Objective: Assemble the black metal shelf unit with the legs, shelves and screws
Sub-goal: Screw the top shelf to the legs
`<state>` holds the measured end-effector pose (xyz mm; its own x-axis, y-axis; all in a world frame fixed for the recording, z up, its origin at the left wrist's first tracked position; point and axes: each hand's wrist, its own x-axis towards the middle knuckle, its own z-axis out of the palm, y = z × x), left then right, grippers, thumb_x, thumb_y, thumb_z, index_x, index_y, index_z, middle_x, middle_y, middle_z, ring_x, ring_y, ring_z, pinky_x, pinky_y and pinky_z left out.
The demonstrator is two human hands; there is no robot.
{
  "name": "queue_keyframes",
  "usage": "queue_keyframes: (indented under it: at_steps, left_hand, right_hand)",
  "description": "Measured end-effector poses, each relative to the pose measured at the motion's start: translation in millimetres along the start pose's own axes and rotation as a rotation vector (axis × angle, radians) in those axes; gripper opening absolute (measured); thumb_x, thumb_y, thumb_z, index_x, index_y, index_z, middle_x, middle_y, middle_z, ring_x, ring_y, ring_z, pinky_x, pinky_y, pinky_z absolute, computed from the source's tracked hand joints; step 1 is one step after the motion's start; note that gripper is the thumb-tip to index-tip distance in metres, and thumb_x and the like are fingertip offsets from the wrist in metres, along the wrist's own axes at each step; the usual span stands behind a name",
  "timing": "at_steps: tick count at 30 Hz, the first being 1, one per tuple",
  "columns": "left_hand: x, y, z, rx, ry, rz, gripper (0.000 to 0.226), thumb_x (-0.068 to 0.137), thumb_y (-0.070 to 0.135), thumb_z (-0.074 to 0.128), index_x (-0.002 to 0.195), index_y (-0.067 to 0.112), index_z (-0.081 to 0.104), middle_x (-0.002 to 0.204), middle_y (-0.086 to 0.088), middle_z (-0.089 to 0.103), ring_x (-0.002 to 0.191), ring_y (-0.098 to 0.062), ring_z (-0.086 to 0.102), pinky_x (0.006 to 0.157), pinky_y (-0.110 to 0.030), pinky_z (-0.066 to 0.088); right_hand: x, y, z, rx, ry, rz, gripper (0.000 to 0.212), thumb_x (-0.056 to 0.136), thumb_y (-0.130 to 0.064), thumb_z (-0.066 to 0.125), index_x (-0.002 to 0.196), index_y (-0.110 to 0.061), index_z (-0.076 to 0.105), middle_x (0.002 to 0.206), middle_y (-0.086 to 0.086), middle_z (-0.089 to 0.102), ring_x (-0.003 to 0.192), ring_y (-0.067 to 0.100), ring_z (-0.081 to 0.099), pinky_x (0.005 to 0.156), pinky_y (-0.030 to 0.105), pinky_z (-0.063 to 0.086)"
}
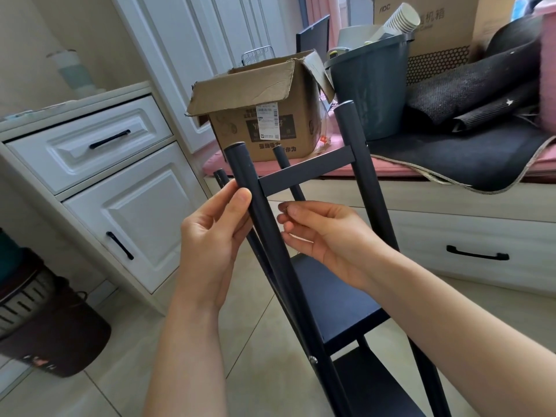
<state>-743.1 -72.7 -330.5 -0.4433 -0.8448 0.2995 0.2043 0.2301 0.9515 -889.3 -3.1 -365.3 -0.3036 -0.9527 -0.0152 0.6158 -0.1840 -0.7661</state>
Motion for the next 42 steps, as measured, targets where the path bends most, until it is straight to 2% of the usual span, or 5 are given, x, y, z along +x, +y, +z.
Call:
queue_keyframes:
  at_steps: [5, 13, 19, 29, 42]
  left_hand:
    - [-1, 0, 0, -0.007, -0.008, 0.0, 0.041, 0.083, 0.029, 0.065, 0.122, 0.016, 0.069, 0.116, -0.006, 0.075, 0.111, -0.026, 0.07, 0.106, -0.047, 0.05]
    - [0, -1, -1, -0.041, -0.014, -0.009, 0.043, 0.083, 0.029, 0.065, 0.123, 0.014, 0.068, 0.116, -0.006, 0.075, 0.111, -0.026, 0.07, 0.106, -0.046, 0.049]
    - [0, -1, 0, -0.036, -0.01, -0.002, 0.042, 0.082, 0.03, 0.065, 0.122, 0.016, 0.068, 0.116, -0.005, 0.075, 0.112, -0.026, 0.07, 0.106, -0.046, 0.05]
    - [1, -2, -2, -0.069, -0.034, 0.008, 0.04, 0.084, 0.027, 0.063, 0.121, 0.015, 0.069, 0.117, -0.004, 0.075, 0.114, -0.025, 0.069, 0.105, -0.043, 0.051]
    - [1, -2, -2, -0.074, -0.034, 0.004, 0.037, 0.082, 0.028, 0.064, 0.118, 0.018, 0.07, 0.114, -0.003, 0.075, 0.112, -0.023, 0.07, 0.106, -0.044, 0.05]
  right_hand:
    - [5, 0, 4, 0.026, -0.002, -0.023, 0.022, 0.091, 0.001, 0.063, 0.112, 0.005, 0.068, 0.104, 0.021, 0.073, 0.088, 0.022, 0.072, 0.071, 0.027, 0.059]
    - [19, 6, 11, 0.078, -0.072, -0.093, 0.007, 0.092, -0.002, 0.062, 0.098, -0.004, 0.065, 0.082, 0.006, 0.073, 0.069, 0.01, 0.065, 0.077, 0.026, 0.057]
    - [27, 10, 15, 0.051, -0.14, -0.076, 0.028, 0.095, -0.009, 0.061, 0.121, -0.002, 0.064, 0.101, 0.008, 0.07, 0.094, 0.02, 0.064, 0.091, 0.036, 0.054]
    - [31, 15, 22, 0.061, -0.184, -0.095, 0.027, 0.098, -0.012, 0.056, 0.123, -0.007, 0.063, 0.107, 0.008, 0.065, 0.092, 0.017, 0.064, 0.095, 0.038, 0.052]
    - [33, 17, 25, 0.142, -0.211, -0.081, 0.013, 0.096, -0.015, 0.058, 0.098, -0.015, 0.07, 0.085, 0.0, 0.07, 0.082, 0.013, 0.067, 0.092, 0.037, 0.052]
